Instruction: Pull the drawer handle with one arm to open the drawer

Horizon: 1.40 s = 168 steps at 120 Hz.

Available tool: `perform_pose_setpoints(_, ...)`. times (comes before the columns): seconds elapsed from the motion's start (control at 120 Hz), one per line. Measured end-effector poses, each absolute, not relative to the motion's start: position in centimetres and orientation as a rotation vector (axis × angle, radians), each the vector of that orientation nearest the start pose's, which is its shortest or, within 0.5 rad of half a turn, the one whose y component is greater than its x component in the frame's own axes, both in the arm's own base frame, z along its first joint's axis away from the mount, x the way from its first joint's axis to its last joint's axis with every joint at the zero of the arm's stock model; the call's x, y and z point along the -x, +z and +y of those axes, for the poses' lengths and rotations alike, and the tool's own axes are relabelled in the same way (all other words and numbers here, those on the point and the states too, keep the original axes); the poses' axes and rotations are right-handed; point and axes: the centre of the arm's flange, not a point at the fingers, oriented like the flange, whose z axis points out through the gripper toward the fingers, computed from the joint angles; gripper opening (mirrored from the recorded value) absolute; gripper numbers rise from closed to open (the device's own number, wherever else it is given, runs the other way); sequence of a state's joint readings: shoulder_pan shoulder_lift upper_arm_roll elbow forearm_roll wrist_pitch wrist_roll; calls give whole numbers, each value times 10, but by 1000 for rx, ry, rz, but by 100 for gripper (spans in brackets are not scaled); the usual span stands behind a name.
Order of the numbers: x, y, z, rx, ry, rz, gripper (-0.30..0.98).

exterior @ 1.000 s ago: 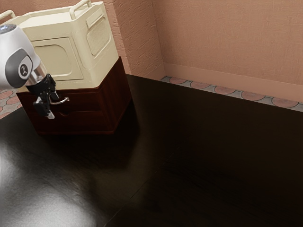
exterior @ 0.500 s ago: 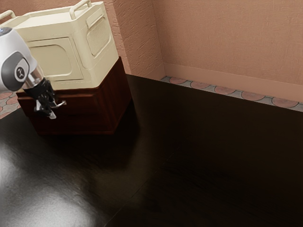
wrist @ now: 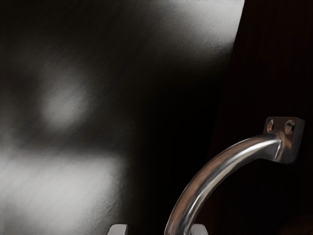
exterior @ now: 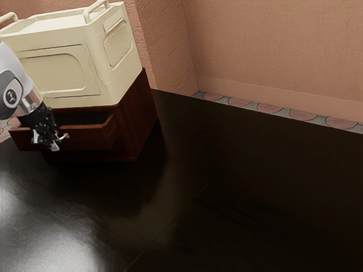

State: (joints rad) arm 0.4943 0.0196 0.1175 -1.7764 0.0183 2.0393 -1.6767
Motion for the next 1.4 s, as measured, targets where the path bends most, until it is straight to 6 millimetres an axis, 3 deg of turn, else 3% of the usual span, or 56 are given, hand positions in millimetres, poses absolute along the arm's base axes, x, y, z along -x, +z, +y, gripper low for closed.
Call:
perform_pose_setpoints(0.567, -432, 561, 331, -1246, 345, 2728, 7)
perform_pose_setpoints(0.808, -426, 553, 321, -1264, 345, 2712, 7)
perform_pose_setpoints(1.4, -405, 557, 306, -1272, 389, 2673, 7)
